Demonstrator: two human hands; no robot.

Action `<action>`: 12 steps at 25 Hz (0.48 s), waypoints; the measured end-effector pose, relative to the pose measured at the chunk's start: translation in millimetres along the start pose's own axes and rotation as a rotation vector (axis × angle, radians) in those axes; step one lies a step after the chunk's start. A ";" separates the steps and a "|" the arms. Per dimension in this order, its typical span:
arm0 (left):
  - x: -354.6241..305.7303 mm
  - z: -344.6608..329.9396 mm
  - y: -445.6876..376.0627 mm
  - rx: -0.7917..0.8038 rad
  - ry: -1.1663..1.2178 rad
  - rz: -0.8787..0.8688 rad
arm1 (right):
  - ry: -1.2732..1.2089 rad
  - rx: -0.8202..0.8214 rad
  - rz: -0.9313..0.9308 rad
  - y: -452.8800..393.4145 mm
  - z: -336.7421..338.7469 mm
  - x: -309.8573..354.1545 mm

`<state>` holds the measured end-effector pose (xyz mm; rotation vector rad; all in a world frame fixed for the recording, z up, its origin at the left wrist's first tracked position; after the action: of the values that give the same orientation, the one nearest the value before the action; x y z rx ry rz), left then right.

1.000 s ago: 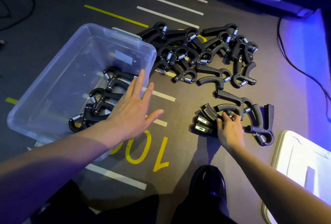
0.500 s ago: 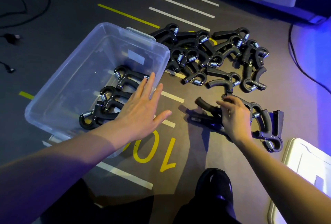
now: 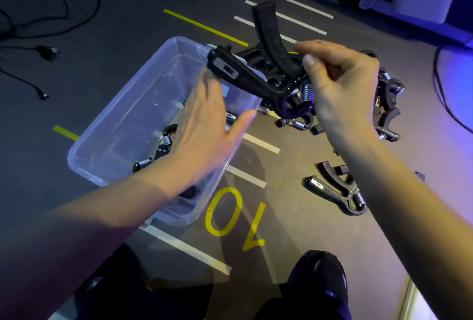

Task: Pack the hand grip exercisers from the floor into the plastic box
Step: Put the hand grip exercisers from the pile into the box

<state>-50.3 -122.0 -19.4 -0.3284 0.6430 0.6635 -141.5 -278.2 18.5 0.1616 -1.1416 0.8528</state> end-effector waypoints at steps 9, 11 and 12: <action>41.2 36.6 -14.0 -0.166 -0.409 -0.322 | 0.116 0.285 -0.154 -18.9 -35.3 25.2; 45.0 40.2 -9.1 -0.113 -0.391 -0.326 | 0.117 0.331 -0.151 -20.6 -41.8 30.4; 43.9 42.6 -5.1 -0.093 -0.347 -0.259 | 0.058 0.339 -0.158 -21.7 -45.5 31.7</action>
<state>-1.4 -85.1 -14.9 -0.3655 0.2324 0.4861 -89.1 -253.1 31.7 0.4970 -0.9104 0.8982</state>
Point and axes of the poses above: each hand's wrist, its own y-axis away from the middle knuckle, its own z-axis out of the back of the hand, x = y × z, the point moved 1 cm from there along -y, towards the middle knuckle, and after that the axes turned 5 degrees about x, right-handed, at the moved point
